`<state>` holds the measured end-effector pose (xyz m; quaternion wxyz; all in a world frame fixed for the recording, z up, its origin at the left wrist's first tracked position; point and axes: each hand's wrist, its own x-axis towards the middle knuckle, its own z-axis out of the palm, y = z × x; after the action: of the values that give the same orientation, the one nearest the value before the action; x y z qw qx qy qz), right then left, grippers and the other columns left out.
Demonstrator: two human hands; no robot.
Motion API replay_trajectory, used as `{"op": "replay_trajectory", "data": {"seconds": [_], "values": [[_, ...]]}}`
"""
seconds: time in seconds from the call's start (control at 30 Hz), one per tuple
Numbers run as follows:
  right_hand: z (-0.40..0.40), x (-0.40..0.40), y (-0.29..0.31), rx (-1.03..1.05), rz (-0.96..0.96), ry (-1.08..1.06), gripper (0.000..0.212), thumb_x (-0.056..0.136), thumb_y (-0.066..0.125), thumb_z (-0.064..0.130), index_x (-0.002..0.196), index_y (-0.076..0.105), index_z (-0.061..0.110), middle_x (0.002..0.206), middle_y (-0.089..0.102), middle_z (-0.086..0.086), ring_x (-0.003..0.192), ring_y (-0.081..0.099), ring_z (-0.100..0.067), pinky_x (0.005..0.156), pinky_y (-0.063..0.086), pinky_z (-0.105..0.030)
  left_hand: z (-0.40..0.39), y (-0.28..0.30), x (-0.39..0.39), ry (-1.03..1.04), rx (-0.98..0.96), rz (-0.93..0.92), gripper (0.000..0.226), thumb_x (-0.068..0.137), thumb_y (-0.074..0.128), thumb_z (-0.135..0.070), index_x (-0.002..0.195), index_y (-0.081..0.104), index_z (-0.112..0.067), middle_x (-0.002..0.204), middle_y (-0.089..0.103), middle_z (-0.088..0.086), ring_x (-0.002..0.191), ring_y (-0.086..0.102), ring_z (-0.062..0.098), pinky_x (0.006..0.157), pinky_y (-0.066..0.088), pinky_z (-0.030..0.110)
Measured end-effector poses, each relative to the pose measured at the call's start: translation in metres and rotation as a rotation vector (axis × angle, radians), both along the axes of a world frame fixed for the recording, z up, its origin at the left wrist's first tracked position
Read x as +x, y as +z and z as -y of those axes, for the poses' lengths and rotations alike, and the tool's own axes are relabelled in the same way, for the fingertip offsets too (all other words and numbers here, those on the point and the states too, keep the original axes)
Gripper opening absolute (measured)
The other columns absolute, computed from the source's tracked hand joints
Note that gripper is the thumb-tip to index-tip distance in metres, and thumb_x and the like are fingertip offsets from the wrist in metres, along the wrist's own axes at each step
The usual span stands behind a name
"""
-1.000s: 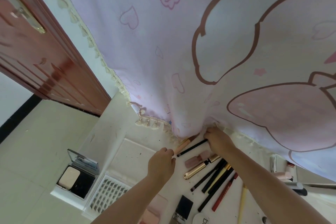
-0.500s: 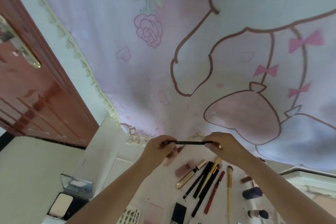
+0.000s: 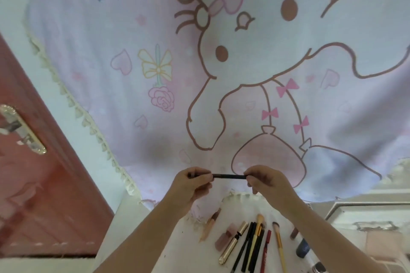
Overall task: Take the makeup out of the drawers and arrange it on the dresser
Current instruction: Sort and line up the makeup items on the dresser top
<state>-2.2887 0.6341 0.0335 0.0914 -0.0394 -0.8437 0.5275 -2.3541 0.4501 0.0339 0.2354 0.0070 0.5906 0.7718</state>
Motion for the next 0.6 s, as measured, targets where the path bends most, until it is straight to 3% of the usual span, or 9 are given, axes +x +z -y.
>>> {"op": "replay_trajectory", "data": {"seconds": [0.1, 0.2, 0.27, 0.37, 0.43, 0.5, 0.6], "values": [[-0.002, 0.005, 0.011, 0.288, 0.031, 0.086, 0.021, 0.091, 0.048, 0.008, 0.099, 0.064, 0.02, 0.072, 0.054, 0.01, 0.059, 0.05, 0.001, 0.065, 0.043, -0.009, 0.006, 0.012, -0.002, -0.216, -0.426, -0.219, 0.016, 0.084, 0.059, 0.003, 0.073, 0.062, -0.007, 0.061, 0.062, 0.002, 0.046, 0.058, 0.006, 0.052, 0.05, 0.013], [-0.003, 0.008, 0.025, 0.555, -0.013, 0.215, 0.027, 0.095, 0.041, 0.015, 0.115, 0.06, 0.008, 0.089, 0.058, 0.001, 0.065, 0.04, 0.007, 0.064, 0.038, -0.004, 0.008, 0.023, 0.0, -0.466, -0.928, -0.715, 0.013, 0.093, 0.05, -0.016, 0.083, 0.057, -0.017, 0.065, 0.051, -0.011, 0.054, 0.045, 0.0, 0.054, 0.038, 0.007], [-0.006, 0.011, 0.037, 0.605, -0.082, 0.242, 0.027, 0.095, 0.043, 0.014, 0.113, 0.061, 0.005, 0.086, 0.055, 0.004, 0.063, 0.038, 0.011, 0.065, 0.038, -0.002, 0.011, 0.031, 0.005, -0.517, -0.994, -0.907, 0.014, 0.097, 0.041, -0.022, 0.087, 0.051, -0.021, 0.065, 0.045, -0.014, 0.056, 0.039, 0.0, 0.053, 0.035, 0.008], [-0.007, 0.013, 0.048, 0.634, -0.182, 0.293, 0.027, 0.089, 0.047, 0.013, 0.098, 0.067, -0.003, 0.068, 0.042, 0.024, 0.052, 0.043, 0.012, 0.064, 0.037, 0.005, 0.016, 0.038, 0.009, -0.531, -1.052, -1.043, 0.017, 0.099, 0.034, -0.025, 0.085, 0.043, -0.024, 0.066, 0.042, -0.015, 0.058, 0.038, 0.0, 0.056, 0.034, 0.009], [-0.01, 0.014, 0.047, 0.624, -0.201, 0.306, 0.029, 0.087, 0.046, 0.014, 0.094, 0.068, -0.004, 0.064, 0.039, 0.028, 0.057, 0.053, 0.012, 0.061, 0.037, 0.005, 0.019, 0.039, 0.008, -0.573, -1.084, -1.036, 0.023, 0.1, 0.032, -0.025, 0.078, 0.039, -0.028, 0.067, 0.042, -0.013, 0.058, 0.039, 0.001, 0.057, 0.033, 0.012], [-0.011, 0.013, 0.042, 0.626, -0.182, 0.291, 0.025, 0.092, 0.047, 0.011, 0.099, 0.067, -0.002, 0.065, 0.041, 0.027, 0.066, 0.053, 0.018, 0.061, 0.039, 0.001, 0.02, 0.038, 0.008, -0.624, -1.106, -1.012, 0.027, 0.1, 0.032, -0.025, 0.074, 0.035, -0.032, 0.067, 0.042, -0.013, 0.059, 0.038, 0.002, 0.058, 0.033, 0.012], [-0.008, 0.01, 0.032, 0.621, -0.103, 0.289, 0.023, 0.092, 0.048, 0.009, 0.104, 0.066, 0.002, 0.065, 0.045, 0.024, 0.064, 0.052, 0.019, 0.062, 0.04, -0.003, 0.016, 0.033, 0.006, -0.687, -1.115, -1.004, 0.028, 0.1, 0.032, -0.025, 0.073, 0.034, -0.031, 0.065, 0.041, -0.012, 0.057, 0.036, 0.002, 0.056, 0.032, 0.013]]}}
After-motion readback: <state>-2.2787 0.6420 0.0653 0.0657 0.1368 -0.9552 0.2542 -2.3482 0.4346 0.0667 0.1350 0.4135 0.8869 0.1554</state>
